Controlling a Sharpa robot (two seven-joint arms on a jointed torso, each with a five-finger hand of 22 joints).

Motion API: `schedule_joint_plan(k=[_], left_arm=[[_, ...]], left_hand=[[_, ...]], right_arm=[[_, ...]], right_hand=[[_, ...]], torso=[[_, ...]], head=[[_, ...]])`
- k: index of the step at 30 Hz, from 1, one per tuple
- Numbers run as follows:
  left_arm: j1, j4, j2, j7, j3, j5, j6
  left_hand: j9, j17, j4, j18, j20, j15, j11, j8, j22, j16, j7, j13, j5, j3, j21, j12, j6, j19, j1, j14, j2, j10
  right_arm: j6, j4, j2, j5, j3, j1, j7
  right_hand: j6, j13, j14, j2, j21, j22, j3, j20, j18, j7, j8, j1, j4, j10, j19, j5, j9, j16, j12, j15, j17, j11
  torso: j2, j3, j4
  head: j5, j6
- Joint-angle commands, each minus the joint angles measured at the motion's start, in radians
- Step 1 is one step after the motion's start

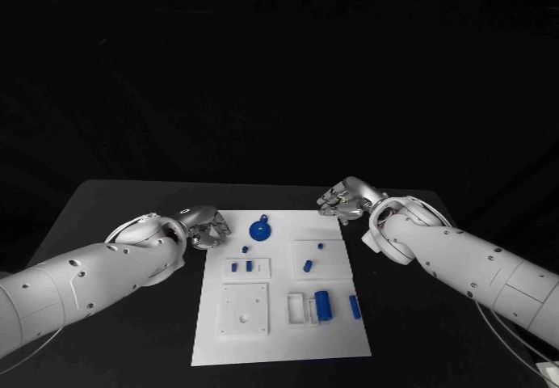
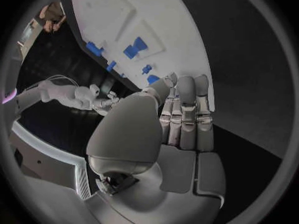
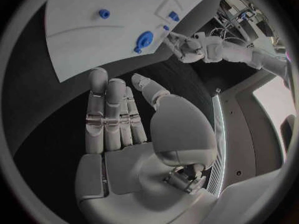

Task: Assemble the parts on the task board

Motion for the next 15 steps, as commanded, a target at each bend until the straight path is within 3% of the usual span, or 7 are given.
schedule_joint_plan(k=[1, 5, 8, 13, 15], left_arm=[[0.009, 0.010, -0.022, 0.084, 0.006, 0.333, -0.067], [0.020, 0.043, -0.056, 0.142, 0.012, 0.552, -0.074], [0.027, 0.075, -0.080, 0.181, 0.016, 0.668, -0.064], [0.038, 0.128, -0.114, 0.223, 0.020, 0.784, -0.038], [0.042, 0.147, -0.125, 0.237, 0.021, 0.807, -0.029]], left_hand=[[0.001, -0.039, -0.004, -0.018, -0.003, -0.003, -0.002, -0.001, 0.016, -0.099, -0.001, 0.001, 0.012, 0.005, -0.027, -0.002, 0.015, -0.046, -0.009, -0.022, 0.007, 0.013], [0.001, -0.100, -0.007, -0.040, 0.009, 0.012, 0.003, -0.001, -0.023, -0.263, 0.003, 0.001, 0.012, -0.002, -0.101, -0.002, 0.011, -0.103, -0.025, -0.058, 0.015, 0.005], [0.001, -0.149, 0.001, -0.056, 0.033, 0.039, 0.017, -0.002, -0.079, -0.396, 0.008, 0.001, 0.012, 0.001, -0.179, -0.003, 0.000, -0.161, -0.046, -0.116, 0.017, -0.025], [0.001, -0.186, 0.008, -0.060, 0.067, 0.071, 0.036, -0.001, -0.198, -0.598, 0.013, 0.000, 0.013, -0.006, -0.290, -0.002, -0.016, -0.179, -0.060, -0.110, 0.015, -0.074], [0.001, -0.185, 0.009, -0.060, 0.077, 0.079, 0.040, -0.001, -0.246, -0.671, 0.014, 0.000, 0.017, -0.011, -0.297, -0.002, -0.019, -0.187, -0.063, -0.099, 0.014, -0.082]], right_arm=[[0.121, 0.028, -0.007, -0.215, 0.000, -0.009, -0.016], [0.148, 0.061, -0.014, -0.338, -0.002, -0.020, -0.034], [0.159, 0.082, -0.017, -0.411, -0.006, -0.028, -0.052], [0.168, 0.107, -0.017, -0.511, -0.016, -0.040, -0.090], [0.175, 0.112, -0.016, -0.544, -0.020, -0.043, -0.105]], right_hand=[[0.009, -0.002, 0.008, 0.002, 0.007, 0.001, 0.003, -0.005, 0.015, -0.001, 0.001, -0.005, -0.004, -0.011, 0.039, -0.012, -0.001, 0.005, -0.005, -0.001, 0.001, 0.003], [0.005, -0.002, 0.010, -0.004, 0.011, -0.001, 0.000, -0.003, 0.018, 0.001, 0.001, -0.011, -0.007, -0.036, 0.039, -0.038, -0.002, 0.006, -0.006, 0.004, 0.000, 0.010], [-0.006, -0.002, 0.013, -0.010, 0.015, -0.004, -0.006, 0.001, 0.022, 0.004, 0.001, -0.015, -0.006, -0.055, 0.040, -0.057, -0.002, 0.008, -0.006, 0.007, -0.002, 0.016], [-0.024, -0.002, 0.028, -0.025, 0.030, -0.015, -0.027, 0.007, 0.026, 0.007, 0.001, -0.017, 0.003, -0.067, 0.042, -0.079, -0.002, 0.009, -0.006, 0.012, -0.013, 0.019], [-0.029, -0.002, 0.030, -0.030, 0.036, -0.022, -0.034, 0.008, 0.026, 0.009, 0.001, -0.015, 0.006, -0.073, 0.042, -0.082, -0.002, 0.008, -0.006, 0.013, -0.018, 0.021]], torso=[[-0.001, -0.0015, 0.0031], [0.000, -0.0031, 0.0015], [0.000, -0.0030, 0.0013], [-0.001, -0.0025, 0.0043], [-0.001, -0.0031, 0.0047]], head=[[-0.004, 0.002], [-0.005, 0.003], [-0.004, 0.004], [-0.003, 0.004], [-0.003, 0.004]])
